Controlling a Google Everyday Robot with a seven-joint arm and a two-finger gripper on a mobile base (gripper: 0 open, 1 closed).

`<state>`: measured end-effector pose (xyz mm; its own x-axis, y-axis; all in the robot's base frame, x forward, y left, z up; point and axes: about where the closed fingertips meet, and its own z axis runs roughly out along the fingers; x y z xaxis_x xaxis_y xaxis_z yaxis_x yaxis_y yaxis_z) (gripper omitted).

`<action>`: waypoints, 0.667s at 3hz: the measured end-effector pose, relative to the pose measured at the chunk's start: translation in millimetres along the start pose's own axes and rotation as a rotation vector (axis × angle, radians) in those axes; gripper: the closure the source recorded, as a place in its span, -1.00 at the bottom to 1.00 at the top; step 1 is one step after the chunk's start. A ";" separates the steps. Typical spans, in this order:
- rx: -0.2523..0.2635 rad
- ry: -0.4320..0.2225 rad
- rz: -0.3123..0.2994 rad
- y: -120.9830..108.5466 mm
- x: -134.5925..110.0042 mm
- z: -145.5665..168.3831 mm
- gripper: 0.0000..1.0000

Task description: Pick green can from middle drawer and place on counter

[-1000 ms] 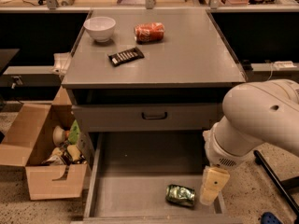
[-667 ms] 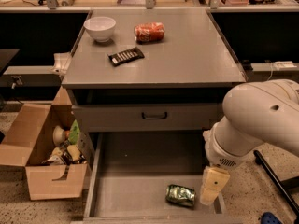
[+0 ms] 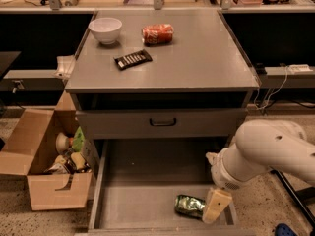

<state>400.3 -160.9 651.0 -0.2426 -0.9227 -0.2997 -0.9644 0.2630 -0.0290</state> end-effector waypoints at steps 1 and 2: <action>-0.033 -0.117 -0.019 -13.5 17.6 88.3 -1.00; -0.050 -0.168 -0.035 -24.4 23.5 136.1 -1.00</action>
Offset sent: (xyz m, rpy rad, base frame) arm 0.0506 0.0150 -0.1909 0.2325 -0.0137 0.0774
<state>432.5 -150.6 514.9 -0.1917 -0.8698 -0.4547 -0.9770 0.2131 0.0042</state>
